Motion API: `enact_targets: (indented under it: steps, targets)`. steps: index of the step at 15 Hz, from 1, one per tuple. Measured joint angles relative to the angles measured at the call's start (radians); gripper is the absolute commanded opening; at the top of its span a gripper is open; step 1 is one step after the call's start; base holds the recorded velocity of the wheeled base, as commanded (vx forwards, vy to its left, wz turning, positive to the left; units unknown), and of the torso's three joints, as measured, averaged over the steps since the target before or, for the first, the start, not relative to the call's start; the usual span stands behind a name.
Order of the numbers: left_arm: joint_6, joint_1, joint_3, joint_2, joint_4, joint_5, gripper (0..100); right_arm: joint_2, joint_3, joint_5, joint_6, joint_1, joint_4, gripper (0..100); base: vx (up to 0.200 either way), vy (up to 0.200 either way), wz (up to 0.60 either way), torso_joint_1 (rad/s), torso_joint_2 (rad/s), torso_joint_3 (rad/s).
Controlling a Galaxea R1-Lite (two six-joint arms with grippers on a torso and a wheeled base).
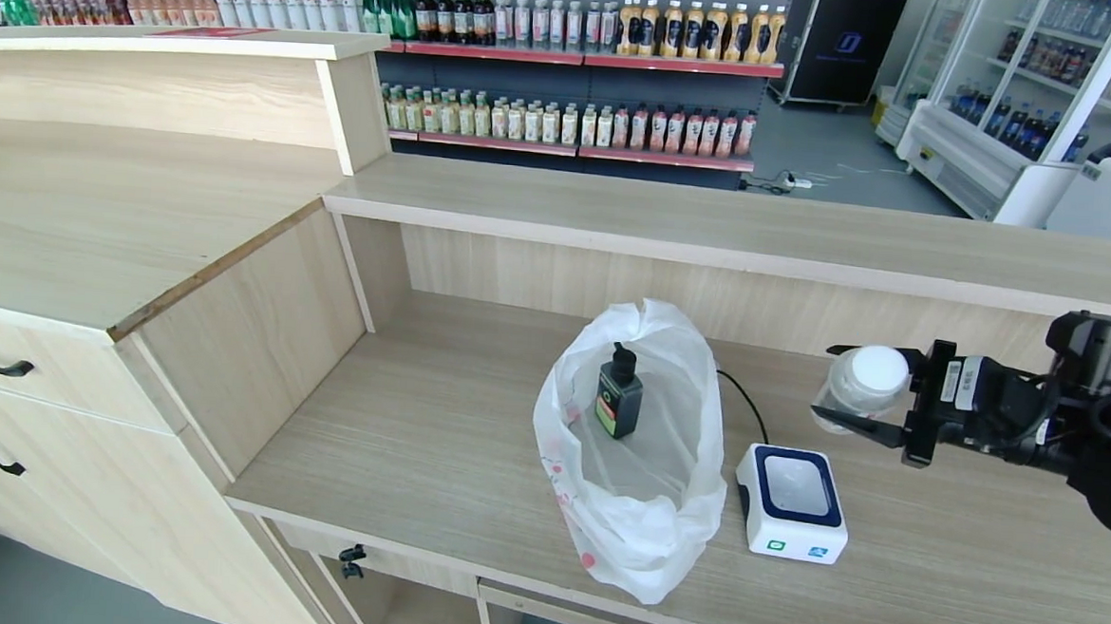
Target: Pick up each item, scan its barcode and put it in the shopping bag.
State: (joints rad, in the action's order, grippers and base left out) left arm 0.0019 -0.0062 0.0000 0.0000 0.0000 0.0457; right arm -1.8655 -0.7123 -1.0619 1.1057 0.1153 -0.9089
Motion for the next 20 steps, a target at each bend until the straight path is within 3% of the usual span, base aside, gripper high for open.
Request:
enact_targets:
  steps: [20]
  targets:
    - [0.0, 0.0, 0.0, 0.0, 0.0, 0.0, 100, -0.14, -0.077, -0.011, 0.134, -0.062, 0.029, 0, 0.0, 0.0, 0.0, 0.0, 0.0, 0.0]
